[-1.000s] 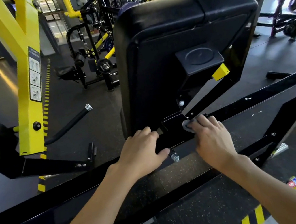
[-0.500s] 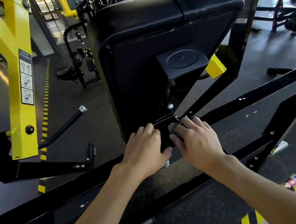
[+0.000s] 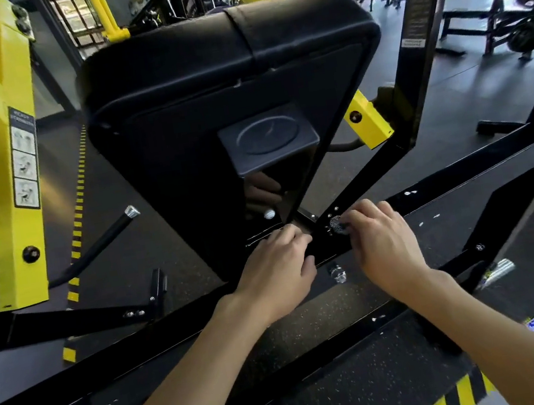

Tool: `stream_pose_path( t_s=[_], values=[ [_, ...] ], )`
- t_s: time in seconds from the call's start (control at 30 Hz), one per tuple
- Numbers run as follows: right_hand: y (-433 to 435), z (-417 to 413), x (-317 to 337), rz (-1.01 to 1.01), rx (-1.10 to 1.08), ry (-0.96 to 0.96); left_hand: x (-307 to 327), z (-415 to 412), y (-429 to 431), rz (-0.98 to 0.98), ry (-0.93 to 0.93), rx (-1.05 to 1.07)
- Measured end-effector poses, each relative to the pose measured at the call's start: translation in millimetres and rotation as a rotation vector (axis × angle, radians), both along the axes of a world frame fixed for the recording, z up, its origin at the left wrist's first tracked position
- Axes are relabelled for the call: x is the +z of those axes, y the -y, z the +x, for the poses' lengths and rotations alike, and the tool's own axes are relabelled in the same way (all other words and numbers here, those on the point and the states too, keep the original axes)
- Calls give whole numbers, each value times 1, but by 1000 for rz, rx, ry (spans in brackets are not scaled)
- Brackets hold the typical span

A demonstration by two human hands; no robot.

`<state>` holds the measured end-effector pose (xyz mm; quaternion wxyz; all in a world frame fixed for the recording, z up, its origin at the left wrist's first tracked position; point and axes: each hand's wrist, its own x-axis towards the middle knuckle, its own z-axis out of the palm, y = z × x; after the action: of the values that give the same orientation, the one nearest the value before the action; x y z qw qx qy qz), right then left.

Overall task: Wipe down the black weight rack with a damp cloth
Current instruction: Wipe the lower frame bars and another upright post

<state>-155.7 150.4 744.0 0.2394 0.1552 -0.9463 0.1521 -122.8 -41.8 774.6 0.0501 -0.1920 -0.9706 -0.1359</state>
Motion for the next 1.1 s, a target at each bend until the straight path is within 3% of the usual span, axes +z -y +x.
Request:
stream_pose_path(
  t_s=[0.2,0.33,0.5,0.67,0.83,0.97,1.1],
  values=[
    [-14,5,-3,23,164,-43,-3,-25,-32,-54,-29,-19],
    [-30,-20,2,-42,-40,-7,-11,-36,-39,-146,-52,29],
    [-30,6,-9,3,280,-61,-14,-35,-41,-201,-114,54],
    [-63,-10,-9,-136,14,-104,-13,-35,-42,-154,-96,62],
    [-50,4,-11,-10,253,-77,-13,-34,-43,-147,-102,56],
    [-46,-17,-3,-69,-42,-20,-15,-35,-43,-153,-130,55],
    [-22,-7,-1,67,178,-33,-17,-37,-41,-169,-148,42]
  ],
)
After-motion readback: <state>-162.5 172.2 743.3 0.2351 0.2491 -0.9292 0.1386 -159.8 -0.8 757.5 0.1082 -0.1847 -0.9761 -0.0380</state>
